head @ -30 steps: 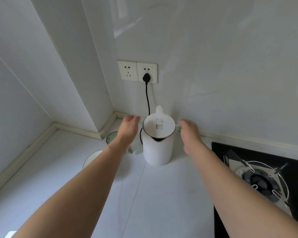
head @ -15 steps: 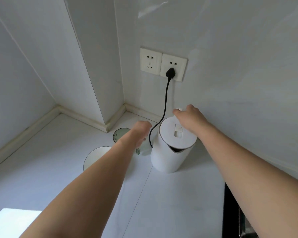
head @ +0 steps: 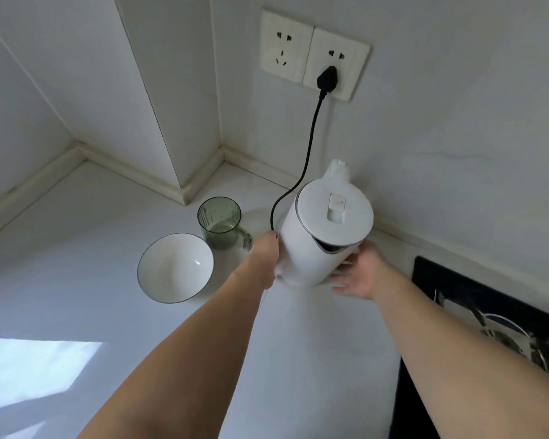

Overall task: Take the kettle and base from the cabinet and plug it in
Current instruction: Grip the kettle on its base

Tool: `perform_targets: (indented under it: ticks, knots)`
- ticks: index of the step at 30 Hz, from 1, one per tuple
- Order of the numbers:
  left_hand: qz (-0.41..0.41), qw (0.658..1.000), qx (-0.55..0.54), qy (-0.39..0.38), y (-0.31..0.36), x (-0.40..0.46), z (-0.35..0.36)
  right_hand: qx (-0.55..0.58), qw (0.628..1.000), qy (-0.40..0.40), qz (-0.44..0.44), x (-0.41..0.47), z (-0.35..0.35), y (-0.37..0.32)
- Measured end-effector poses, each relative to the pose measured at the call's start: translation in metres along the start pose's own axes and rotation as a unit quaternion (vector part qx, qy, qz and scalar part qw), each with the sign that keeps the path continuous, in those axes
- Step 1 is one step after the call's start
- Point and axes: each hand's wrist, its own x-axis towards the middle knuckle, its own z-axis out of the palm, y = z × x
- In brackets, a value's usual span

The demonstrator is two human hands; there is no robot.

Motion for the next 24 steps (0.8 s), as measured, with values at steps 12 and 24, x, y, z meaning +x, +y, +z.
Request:
perform_targets:
  ticks: [12, 24]
  knots:
    - [0.069, 0.996, 0.021, 0.047, -0.01, 0.006, 0.014, 0.076, 0.989, 0.094, -0.083, 0.009, 0.025, 0.028]
    - [0.052, 0.998, 0.014, 0.045, -0.009, 0.006, 0.007, 0.106, 0.985, 0.109, -0.076, 0.006, 0.019, 0.008]
